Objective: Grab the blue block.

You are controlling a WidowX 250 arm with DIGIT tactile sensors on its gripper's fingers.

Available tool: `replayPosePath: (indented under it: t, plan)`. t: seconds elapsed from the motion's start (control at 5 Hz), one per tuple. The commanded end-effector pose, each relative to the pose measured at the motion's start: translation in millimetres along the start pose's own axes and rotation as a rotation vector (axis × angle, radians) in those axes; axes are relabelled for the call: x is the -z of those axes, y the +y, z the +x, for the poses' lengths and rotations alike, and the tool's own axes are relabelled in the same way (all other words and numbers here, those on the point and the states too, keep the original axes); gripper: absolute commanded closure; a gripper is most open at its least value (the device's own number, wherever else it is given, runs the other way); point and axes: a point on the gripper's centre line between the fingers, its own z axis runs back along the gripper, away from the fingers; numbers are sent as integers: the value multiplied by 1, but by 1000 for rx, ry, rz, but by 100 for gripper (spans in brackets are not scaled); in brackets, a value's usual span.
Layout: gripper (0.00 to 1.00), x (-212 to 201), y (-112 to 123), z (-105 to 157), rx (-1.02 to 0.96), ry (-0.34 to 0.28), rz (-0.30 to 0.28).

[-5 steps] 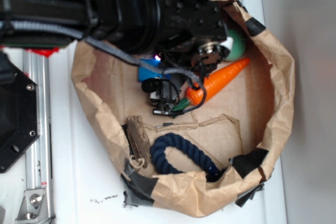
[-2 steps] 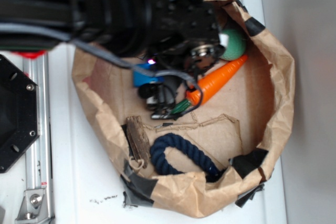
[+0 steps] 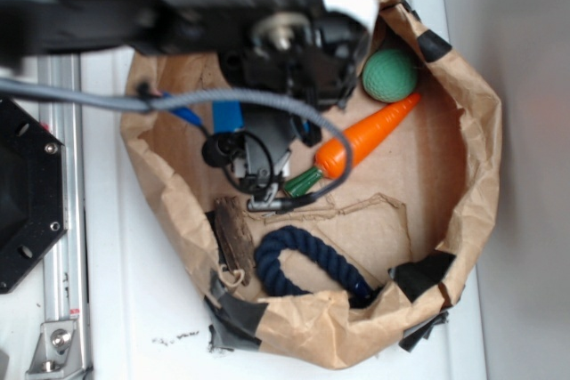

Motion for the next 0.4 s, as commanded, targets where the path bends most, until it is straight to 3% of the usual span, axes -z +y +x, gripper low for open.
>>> replayPosePath:
  t: [0.0, 0.2]
  plan:
    - [100, -49, -4, 21, -14, -71, 23]
    - [100, -40, -6, 24, -16, -55, 37]
